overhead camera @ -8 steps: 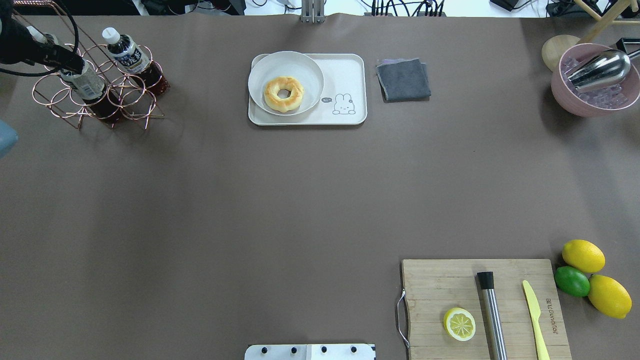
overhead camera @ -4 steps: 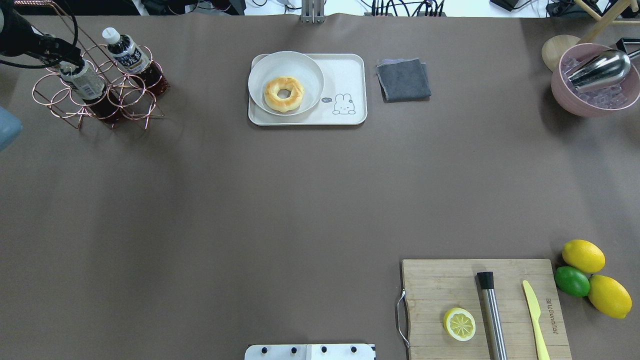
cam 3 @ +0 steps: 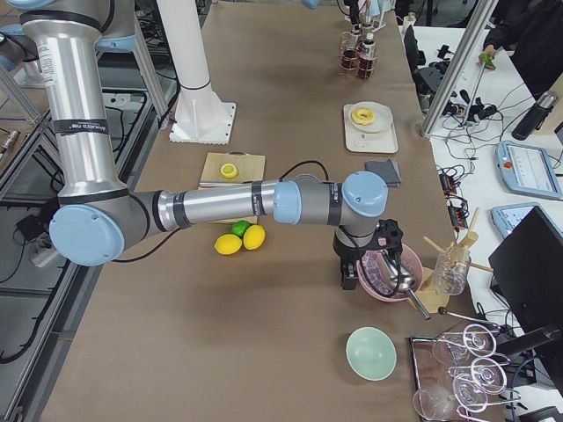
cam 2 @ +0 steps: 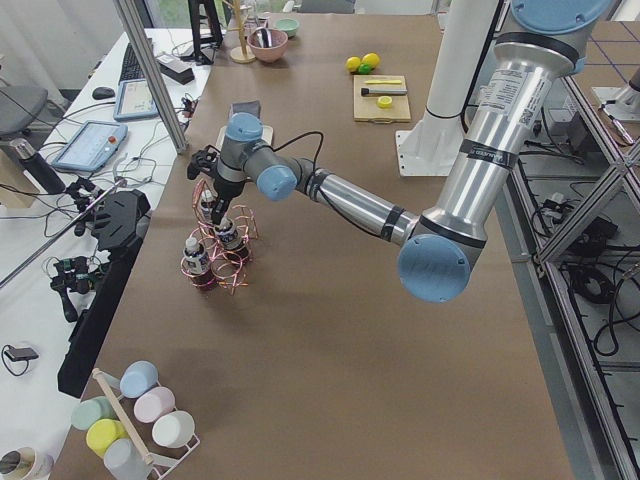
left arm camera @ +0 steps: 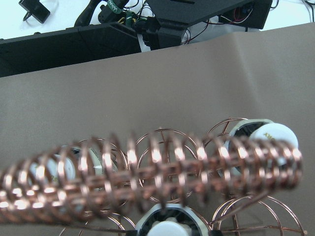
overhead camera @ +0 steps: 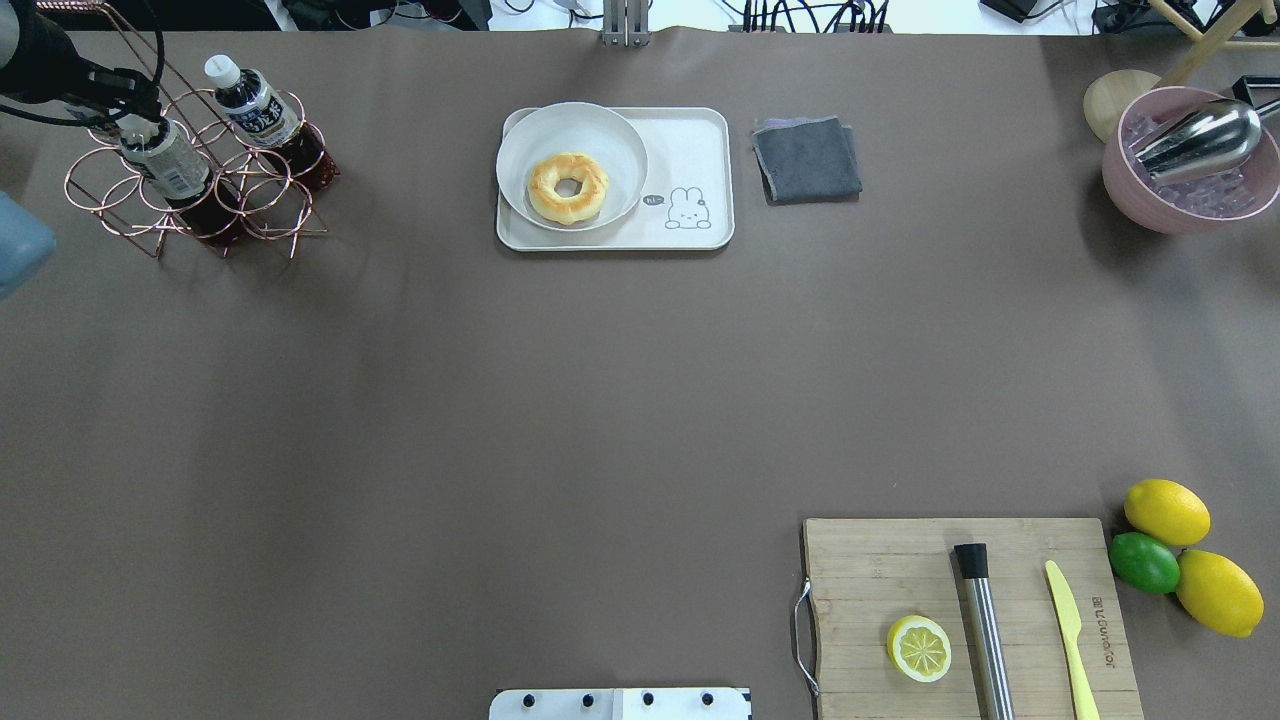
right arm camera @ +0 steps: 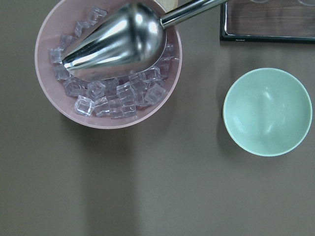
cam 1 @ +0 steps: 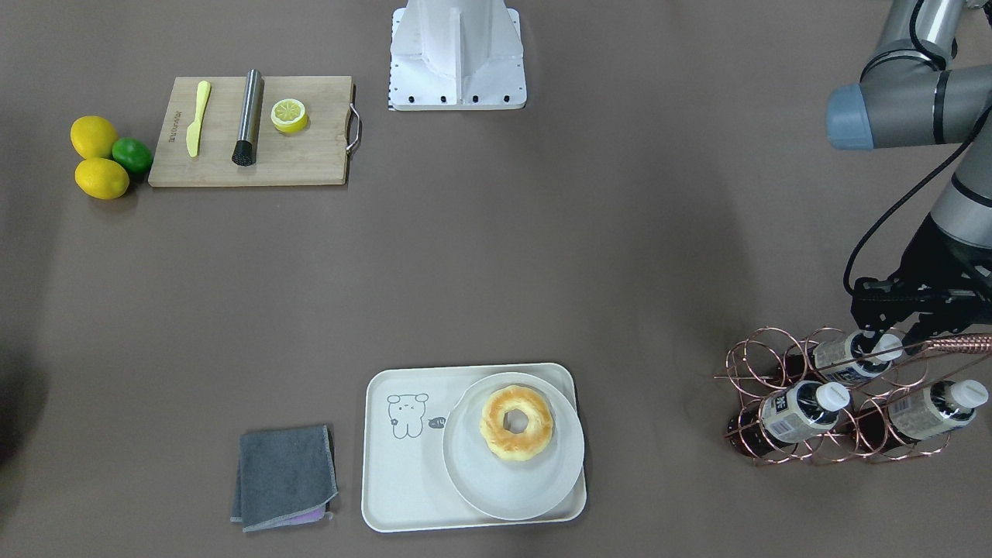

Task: Place tea on tray
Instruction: 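Reach the left gripper down into the copper rack around a tea bottle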

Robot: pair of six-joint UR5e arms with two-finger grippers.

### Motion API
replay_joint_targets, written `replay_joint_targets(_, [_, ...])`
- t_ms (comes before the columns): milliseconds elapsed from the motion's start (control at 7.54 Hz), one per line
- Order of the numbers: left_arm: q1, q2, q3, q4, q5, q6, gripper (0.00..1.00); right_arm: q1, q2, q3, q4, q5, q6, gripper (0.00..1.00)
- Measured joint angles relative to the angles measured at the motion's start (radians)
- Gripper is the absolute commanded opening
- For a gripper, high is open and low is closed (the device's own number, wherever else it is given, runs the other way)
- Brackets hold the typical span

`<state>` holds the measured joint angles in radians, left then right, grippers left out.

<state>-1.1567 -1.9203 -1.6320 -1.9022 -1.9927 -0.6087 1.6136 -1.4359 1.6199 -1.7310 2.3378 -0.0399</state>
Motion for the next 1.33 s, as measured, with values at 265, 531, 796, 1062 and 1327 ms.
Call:
replay_joint_targets(265, [-0.001,-0.013,0.015,-0.001,-0.001,-0.003,0.57,0.0,0.0,0.0,-0.001,0.0,0.0,1.0])
replay_joint_targets(531, [-0.001,-0.013,0.018,-0.002,-0.003,-0.002,0.57,0.0,-0.001,-0.001,-0.001,0.0,0.0,1.0])
replay_joint_targets(796, [-0.001,-0.011,0.019,-0.003,-0.003,0.0,0.57,0.0,-0.001,-0.001,-0.001,0.0,0.0,1.0])
replay_joint_targets(1062, [-0.001,-0.007,0.019,-0.003,-0.003,0.002,0.57,0.0,-0.001,0.0,-0.001,0.0,0.0,1.0])
replay_joint_targets(1327, [0.0,-0.003,0.021,-0.004,-0.003,0.002,0.3,0.0,-0.001,0.0,-0.001,0.0,0.0,1.0])
